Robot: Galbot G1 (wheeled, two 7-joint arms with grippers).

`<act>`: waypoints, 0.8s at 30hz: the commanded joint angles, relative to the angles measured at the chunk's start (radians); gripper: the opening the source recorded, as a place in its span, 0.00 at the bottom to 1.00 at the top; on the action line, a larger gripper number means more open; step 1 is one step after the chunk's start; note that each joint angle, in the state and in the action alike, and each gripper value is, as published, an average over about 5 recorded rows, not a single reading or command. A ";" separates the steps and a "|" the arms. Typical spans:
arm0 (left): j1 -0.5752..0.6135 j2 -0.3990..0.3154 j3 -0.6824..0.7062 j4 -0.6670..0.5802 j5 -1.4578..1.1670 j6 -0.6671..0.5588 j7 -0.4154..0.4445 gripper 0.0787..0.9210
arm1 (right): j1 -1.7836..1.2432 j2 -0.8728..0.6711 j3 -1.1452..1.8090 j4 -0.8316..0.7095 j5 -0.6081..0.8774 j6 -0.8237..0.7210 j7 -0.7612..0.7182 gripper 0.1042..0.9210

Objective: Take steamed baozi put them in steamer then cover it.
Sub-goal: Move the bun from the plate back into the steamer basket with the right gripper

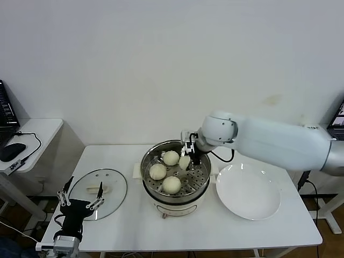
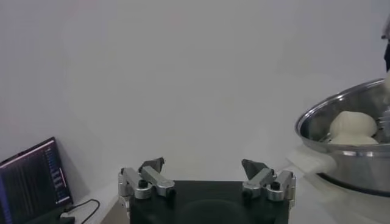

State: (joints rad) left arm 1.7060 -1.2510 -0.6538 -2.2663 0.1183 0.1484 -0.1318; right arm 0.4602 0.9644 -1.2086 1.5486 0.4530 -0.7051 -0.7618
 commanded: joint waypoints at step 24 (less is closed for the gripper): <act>0.005 -0.003 0.000 -0.002 -0.002 -0.002 0.000 0.88 | -0.043 -0.088 0.117 0.089 -0.005 -0.021 0.013 0.87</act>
State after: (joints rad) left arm 1.7129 -1.2546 -0.6556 -2.2720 0.1173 0.1456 -0.1317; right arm 0.3772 0.9544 -1.1514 1.5340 0.4134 -0.7243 -0.7495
